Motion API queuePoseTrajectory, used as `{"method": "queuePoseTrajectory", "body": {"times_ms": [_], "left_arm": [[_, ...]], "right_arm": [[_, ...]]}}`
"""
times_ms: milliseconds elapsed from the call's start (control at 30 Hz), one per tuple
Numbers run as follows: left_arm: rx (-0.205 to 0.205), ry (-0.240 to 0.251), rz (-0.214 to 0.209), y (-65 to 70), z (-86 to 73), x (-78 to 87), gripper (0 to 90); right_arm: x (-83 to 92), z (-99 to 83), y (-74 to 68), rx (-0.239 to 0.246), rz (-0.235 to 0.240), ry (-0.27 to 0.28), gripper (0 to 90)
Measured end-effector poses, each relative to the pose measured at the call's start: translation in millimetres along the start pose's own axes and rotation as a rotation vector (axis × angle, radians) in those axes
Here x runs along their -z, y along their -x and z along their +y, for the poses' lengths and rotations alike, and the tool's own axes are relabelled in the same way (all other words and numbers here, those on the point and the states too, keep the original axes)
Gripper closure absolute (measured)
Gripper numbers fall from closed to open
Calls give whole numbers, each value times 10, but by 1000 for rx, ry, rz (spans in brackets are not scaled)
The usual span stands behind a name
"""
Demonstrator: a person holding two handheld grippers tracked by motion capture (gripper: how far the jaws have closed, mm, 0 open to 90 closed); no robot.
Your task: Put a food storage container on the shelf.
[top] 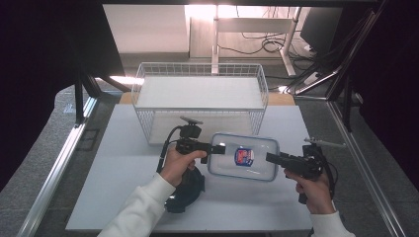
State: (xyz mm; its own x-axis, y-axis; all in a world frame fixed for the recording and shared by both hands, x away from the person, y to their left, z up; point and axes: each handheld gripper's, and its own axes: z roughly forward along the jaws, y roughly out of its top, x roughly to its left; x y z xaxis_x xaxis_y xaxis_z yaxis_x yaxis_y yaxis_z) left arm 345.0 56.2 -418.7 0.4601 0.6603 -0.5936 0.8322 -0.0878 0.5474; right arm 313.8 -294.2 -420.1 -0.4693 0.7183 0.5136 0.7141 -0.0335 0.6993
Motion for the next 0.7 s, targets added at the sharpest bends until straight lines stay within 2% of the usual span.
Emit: {"method": "queuePoseTrajectory", "body": {"times_ms": [167, 700], "left_arm": [[-8, 34, 9, 4, 56, 200, 380], [-24, 100, 49, 1, 111, 596, 387]], "right_arm": [[-34, 114, -120, 30, 12, 11, 432], [-197, 381, -387, 92, 61, 13, 432]]}}
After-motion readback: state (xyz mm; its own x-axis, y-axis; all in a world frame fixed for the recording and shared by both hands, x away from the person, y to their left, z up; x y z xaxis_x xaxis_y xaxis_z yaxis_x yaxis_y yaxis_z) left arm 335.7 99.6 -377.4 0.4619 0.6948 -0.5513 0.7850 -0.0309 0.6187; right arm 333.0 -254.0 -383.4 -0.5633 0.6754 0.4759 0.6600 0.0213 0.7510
